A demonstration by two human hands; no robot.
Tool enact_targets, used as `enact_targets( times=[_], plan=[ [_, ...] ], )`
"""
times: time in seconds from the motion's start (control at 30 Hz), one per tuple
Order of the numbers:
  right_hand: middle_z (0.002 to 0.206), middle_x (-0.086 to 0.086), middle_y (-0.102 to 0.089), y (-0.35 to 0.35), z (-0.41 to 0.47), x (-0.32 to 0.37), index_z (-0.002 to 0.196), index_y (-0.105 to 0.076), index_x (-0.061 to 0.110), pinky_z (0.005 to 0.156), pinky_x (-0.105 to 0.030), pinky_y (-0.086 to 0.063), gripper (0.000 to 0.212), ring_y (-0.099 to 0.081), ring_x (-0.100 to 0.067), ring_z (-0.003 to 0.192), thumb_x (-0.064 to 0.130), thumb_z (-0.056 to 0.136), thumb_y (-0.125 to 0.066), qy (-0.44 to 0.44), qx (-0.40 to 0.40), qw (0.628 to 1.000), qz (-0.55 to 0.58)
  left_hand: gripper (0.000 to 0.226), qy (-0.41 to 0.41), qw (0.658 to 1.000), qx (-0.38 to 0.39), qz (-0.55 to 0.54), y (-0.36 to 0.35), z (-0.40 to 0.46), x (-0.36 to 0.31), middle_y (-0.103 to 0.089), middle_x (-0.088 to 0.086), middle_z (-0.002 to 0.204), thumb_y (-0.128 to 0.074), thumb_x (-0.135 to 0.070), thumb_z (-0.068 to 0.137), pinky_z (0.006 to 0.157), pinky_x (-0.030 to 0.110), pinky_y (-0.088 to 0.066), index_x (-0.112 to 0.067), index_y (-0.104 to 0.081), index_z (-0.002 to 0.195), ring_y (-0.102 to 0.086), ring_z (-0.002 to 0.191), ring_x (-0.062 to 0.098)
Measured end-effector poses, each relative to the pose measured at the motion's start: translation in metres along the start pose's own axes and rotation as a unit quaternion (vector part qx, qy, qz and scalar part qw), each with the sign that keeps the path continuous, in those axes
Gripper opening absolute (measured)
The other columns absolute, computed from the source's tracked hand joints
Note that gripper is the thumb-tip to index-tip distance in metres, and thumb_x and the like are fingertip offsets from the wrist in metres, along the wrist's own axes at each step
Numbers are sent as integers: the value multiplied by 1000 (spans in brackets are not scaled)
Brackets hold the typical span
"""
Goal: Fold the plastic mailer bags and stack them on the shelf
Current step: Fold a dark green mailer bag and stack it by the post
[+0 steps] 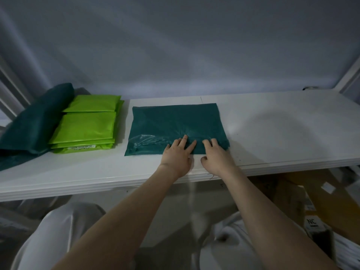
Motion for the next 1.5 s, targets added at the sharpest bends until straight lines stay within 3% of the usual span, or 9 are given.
enact_targets(
  times=[0.3, 0.67, 0.83, 1.0, 1.1, 1.2, 1.37, 1.43, 1.5],
  plan=[
    [147, -12, -30, 3, 3, -18, 142, -25, 14, 112, -56, -16, 53, -26, -34, 136, 34, 95, -39, -69, 26, 997, -28, 62, -1, 1000, -2, -5, 1, 0, 1, 0, 5, 159, -32, -31, 97, 114, 44, -23, -27, -1, 151, -11, 143, 26],
    [158, -6, -9, -4, 5, -32, 149, -12, 24, 111, -63, 0, 61, 1, -36, 145, 48, 95, -27, -126, 43, 990, -36, 61, -2, 1000, 5, -8, 0, 1, 0, 1, 5, 159, -33, -30, 98, 115, 45, -20, -26, -3, 151, -10, 143, 26],
    [154, -10, -14, 1, 5, -29, 146, -18, 21, 113, -61, -7, 58, -5, -32, 143, 42, 94, -36, -127, -2, 992, 14, 57, -24, 1000, -10, -12, -2, 0, 7, 1, 5, 159, -28, -32, 99, 118, 44, -11, -25, -7, 151, -5, 146, 24],
    [152, -10, -19, 15, 10, -10, 144, -26, 15, 115, -51, -15, 53, -14, -27, 142, 28, 95, -37, -48, -130, 988, 62, 50, -67, 997, -33, -6, 0, -9, 32, 3, 5, 159, -24, -33, 99, 119, 40, -1, -23, -19, 148, -1, 147, 26],
    [157, -7, -15, 17, 13, 3, 147, -25, 14, 116, -46, -11, 53, -9, -22, 145, 26, 96, -36, -4, -153, 986, 57, 49, -73, 997, -15, -8, 1, -15, 49, 8, 1, 159, -21, -34, 100, 119, 41, 0, -25, -19, 148, 2, 147, 27],
    [159, -2, -9, 15, 19, 15, 149, -20, 17, 117, -50, -4, 54, -2, -19, 147, 28, 97, -34, 25, -137, 989, 48, 52, -65, 998, 5, -3, 2, -19, 65, -5, -2, 159, -15, -38, 98, 119, 44, -3, -28, -12, 149, -5, 147, 25],
    [157, -7, -16, 19, 29, 25, 147, -24, 15, 116, -51, -4, 53, -7, -23, 146, 29, 97, -37, 27, -160, 984, 70, 66, -1, 996, -78, -48, 7, -24, 90, -42, 2, 141, -8, -49, 84, 112, 43, -24, -27, -19, 145, -40, 131, 27],
    [153, -10, -24, 20, 34, 26, 145, -28, 13, 115, -51, -10, 53, -15, -27, 144, 29, 96, -40, 14, -178, 980, 93, 74, 50, 993, -90, -58, 7, -26, 104, -43, 5, 135, 0, -56, 80, 106, 43, -30, -27, -22, 145, -45, 125, 29],
    [149, -12, -30, 18, 38, 28, 145, -28, 15, 114, -50, -20, 56, -21, -31, 140, 34, 94, -43, 1, -177, 977, 121, 80, 76, 993, -73, -60, 2, -26, 118, -35, 6, 142, 11, -56, 77, 104, 47, -32, -27, -23, 143, -36, 129, 31]
  ],
)
Point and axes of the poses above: each hand's wrist, its own z-axis towards the middle knuckle, its own y-axis out of the back of the hand, x = y × z, the point moved 2 cm from there along z, towards the middle knuckle
